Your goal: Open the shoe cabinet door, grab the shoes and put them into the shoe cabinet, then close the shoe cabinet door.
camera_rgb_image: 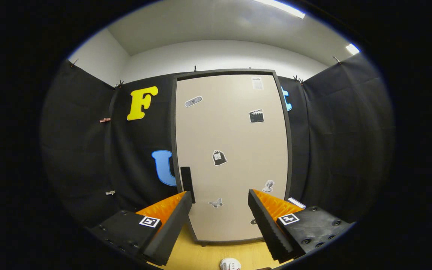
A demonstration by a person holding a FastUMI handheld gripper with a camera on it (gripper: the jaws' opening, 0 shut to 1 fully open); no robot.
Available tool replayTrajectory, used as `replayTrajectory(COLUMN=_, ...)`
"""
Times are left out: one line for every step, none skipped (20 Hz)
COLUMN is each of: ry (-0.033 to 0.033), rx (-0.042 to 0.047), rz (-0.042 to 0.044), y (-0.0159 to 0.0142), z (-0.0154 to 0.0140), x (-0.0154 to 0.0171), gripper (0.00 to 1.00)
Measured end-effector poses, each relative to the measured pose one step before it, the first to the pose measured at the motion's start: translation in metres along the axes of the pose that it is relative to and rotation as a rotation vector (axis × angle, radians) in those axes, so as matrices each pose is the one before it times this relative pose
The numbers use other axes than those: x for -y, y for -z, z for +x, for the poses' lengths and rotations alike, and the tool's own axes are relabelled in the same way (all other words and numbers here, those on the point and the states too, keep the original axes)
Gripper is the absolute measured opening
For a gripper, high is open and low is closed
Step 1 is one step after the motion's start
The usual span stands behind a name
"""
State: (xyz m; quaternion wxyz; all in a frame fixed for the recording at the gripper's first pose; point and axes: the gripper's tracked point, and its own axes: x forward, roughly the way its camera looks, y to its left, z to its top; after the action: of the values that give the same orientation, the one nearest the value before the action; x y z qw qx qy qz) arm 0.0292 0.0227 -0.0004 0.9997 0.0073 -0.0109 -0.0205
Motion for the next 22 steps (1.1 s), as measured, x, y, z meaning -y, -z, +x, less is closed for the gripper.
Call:
replayTrajectory(ry=0.00324, rx=0.00501, rz=-0.00137, y=0.00047, z=0.00272, x=-0.00505, gripper=0.98)
replayTrajectory(ry=0.00477, rx=0.00227, rz=-0.00271, y=0.00017, z=0.0019, x=-0.00229, gripper=0.98)
replayTrajectory(ry=0.00297, rx=0.00049, rz=-0.00092, y=0.00073, z=0.00222, x=-0.00351, gripper=0.98)
replayTrajectory(ry=0.00124, rx=0.0005, rz=0.00143, y=0.00127, z=0.00256, x=-0.0053, gripper=0.98)
replayTrajectory(ry=0.00261, rx=-0.00211, rz=0.00037, y=0.0018, z=0.00256, x=-0.00292, gripper=0.98)
replayTrajectory(ry=0.00391, rx=-0.0028, rz=-0.00109, y=0.00149, z=0.00256, x=-0.00277, gripper=0.98)
replayTrajectory(ry=0.00359, rx=-0.00114, rz=-0.00031, y=0.00106, z=0.00292, x=-0.00303, gripper=0.98)
replayTrajectory(ry=0.00105, rx=-0.00385, rz=0.00167, y=0.00168, z=0.00273, x=-0.00379, gripper=0.98)
replayTrajectory(ry=0.0008, rx=-0.00116, rz=0.00284, y=0.0017, z=0.00325, x=-0.00387, gripper=0.98)
replayTrajectory(ry=-0.00093, rx=-0.00238, rz=0.00218, y=0.00209, z=0.00352, x=-0.00416, gripper=0.98)
replayTrajectory(ry=0.00047, rx=-0.0032, rz=-0.00087, y=0.00314, z=0.00493, x=-0.00377, gripper=0.98)
replayTrajectory(ry=0.00189, rx=-0.00652, rz=-0.00322, y=0.00355, z=0.00439, x=-0.00409, gripper=0.98)
replayTrajectory(ry=0.00107, rx=-0.00672, rz=-0.00463, y=0.00457, z=0.00512, x=-0.00494, gripper=0.98)
replayTrajectory(ry=0.00009, rx=-0.00562, rz=-0.00329, y=0.0043, z=0.0054, x=-0.00481, gripper=0.98)
replayTrajectory(ry=-0.00065, rx=-0.00299, rz=-0.00013, y=0.00386, z=0.00559, x=-0.00479, gripper=0.98)
replayTrajectory(ry=-0.00169, rx=-0.00088, rz=0.00212, y=0.00367, z=0.007, x=-0.00523, gripper=0.98)
replayTrajectory(ry=-0.0001, rx=-0.00232, rz=0.00228, y=0.00446, z=0.00806, x=-0.00515, gripper=0.98)
replayTrajectory(ry=0.00364, rx=-0.00428, rz=0.00129, y=0.00386, z=0.00861, x=-0.00342, gripper=0.98)
replayTrajectory(ry=0.00208, rx=-0.00058, rz=0.00084, y=0.00392, z=0.00934, x=-0.0033, gripper=0.98)
replayTrajectory(ry=0.00318, rx=0.00215, rz=0.00136, y=0.0028, z=0.00927, x=-0.00337, gripper=0.98)
replayTrajectory(ry=0.00248, rx=0.00203, rz=0.00373, y=0.00307, z=0.00979, x=-0.00225, gripper=0.98)
replayTrajectory(ry=0.00237, rx=-0.00067, rz=0.00584, y=0.00442, z=0.01092, x=-0.00285, gripper=0.98)
